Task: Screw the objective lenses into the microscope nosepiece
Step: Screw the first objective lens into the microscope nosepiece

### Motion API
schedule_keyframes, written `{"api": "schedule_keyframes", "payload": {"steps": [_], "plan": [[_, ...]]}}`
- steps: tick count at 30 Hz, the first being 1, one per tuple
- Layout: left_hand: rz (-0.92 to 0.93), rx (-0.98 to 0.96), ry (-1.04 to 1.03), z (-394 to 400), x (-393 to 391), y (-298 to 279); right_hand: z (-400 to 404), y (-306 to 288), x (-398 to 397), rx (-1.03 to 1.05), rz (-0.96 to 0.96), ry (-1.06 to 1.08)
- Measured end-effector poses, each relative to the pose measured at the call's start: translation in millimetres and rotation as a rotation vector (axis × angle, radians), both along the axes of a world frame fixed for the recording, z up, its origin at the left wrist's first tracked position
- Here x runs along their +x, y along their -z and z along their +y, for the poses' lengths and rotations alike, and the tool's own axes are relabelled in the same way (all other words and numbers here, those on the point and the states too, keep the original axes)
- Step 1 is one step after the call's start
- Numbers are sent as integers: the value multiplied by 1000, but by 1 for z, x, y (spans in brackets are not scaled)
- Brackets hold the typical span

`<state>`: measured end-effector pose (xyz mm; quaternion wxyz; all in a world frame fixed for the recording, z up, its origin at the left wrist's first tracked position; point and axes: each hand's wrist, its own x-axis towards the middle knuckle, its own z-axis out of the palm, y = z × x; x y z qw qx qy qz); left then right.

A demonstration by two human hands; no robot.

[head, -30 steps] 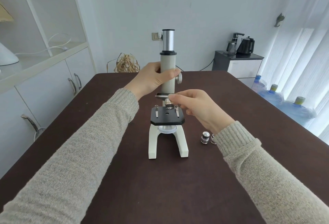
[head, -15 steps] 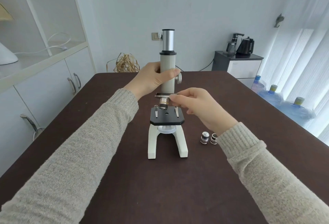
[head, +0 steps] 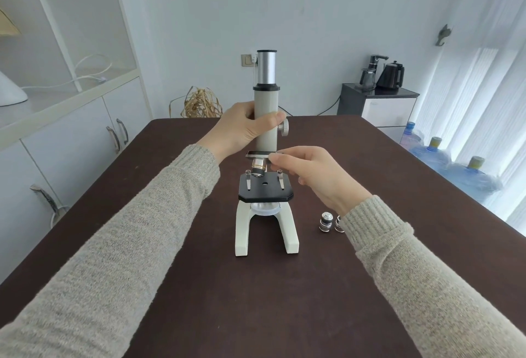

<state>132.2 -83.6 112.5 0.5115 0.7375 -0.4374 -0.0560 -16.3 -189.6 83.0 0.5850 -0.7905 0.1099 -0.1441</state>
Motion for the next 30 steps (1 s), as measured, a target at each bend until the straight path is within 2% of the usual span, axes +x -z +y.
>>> {"api": "schedule_keyframes", "payload": {"steps": [9, 18, 30], "plan": [[15, -18, 8, 0, -1, 1, 27, 3, 9, -44, -47, 222], [12, -6, 3, 1, -1, 0, 11, -1, -2, -18, -12, 141], [2, 18, 17, 3, -5, -3, 11, -1, -2, -6, -1, 172]]}}
